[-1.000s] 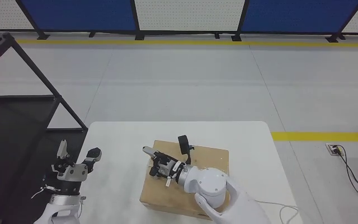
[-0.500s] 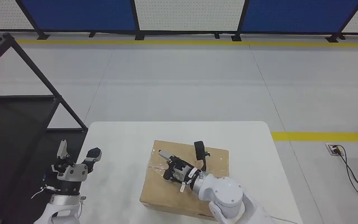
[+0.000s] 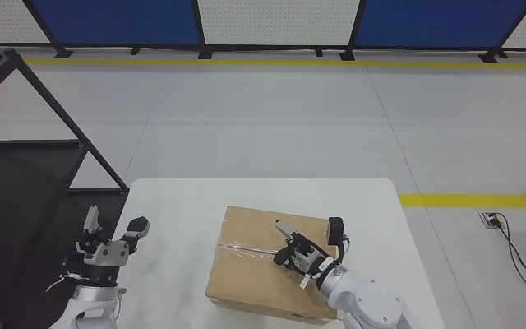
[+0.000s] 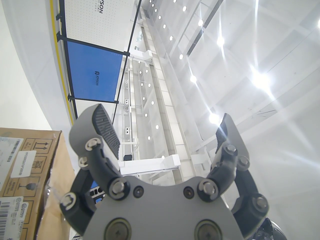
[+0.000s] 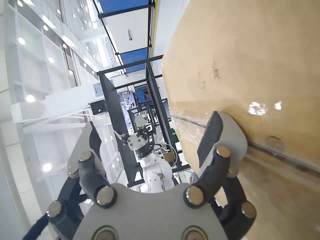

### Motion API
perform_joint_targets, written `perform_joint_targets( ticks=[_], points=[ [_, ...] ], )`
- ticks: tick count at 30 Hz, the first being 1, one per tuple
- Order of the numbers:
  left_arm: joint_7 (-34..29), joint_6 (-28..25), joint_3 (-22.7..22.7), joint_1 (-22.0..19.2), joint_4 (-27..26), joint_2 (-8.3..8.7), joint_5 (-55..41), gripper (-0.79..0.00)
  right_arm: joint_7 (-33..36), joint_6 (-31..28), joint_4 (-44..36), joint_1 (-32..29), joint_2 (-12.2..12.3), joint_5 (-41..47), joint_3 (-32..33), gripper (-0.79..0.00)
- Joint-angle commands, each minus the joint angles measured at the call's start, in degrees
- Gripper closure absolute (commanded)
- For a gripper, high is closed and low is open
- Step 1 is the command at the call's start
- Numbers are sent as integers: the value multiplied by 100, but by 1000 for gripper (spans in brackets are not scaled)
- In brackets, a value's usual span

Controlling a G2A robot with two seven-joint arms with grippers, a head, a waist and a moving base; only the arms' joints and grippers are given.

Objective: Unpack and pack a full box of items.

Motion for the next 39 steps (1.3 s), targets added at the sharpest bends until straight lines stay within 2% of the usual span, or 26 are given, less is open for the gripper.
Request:
perform_joint_targets(
  ticks=[1, 13, 19, 23, 39],
  points=[
    [0, 0, 0, 0, 0, 0, 0, -785, -50, -60, -163, -257, 32, 7, 228, -785],
    [0, 0, 0, 0, 0, 0, 0, -785, -334, -828, -1070, -2076, 182, 529, 1914, -785],
    [0, 0, 0, 0, 0, 0, 0, -785, -615, -1825, -1797, -3432, 179, 1012, 2884, -785],
    [0, 0, 0, 0, 0, 0, 0, -785, -637, -2530, -2223, -4216, 139, 1415, 3218, -785],
    [0, 0, 0, 0, 0, 0, 0, -784, -637, -2529, -2223, -4214, 139, 1415, 3218, -785]
  ],
)
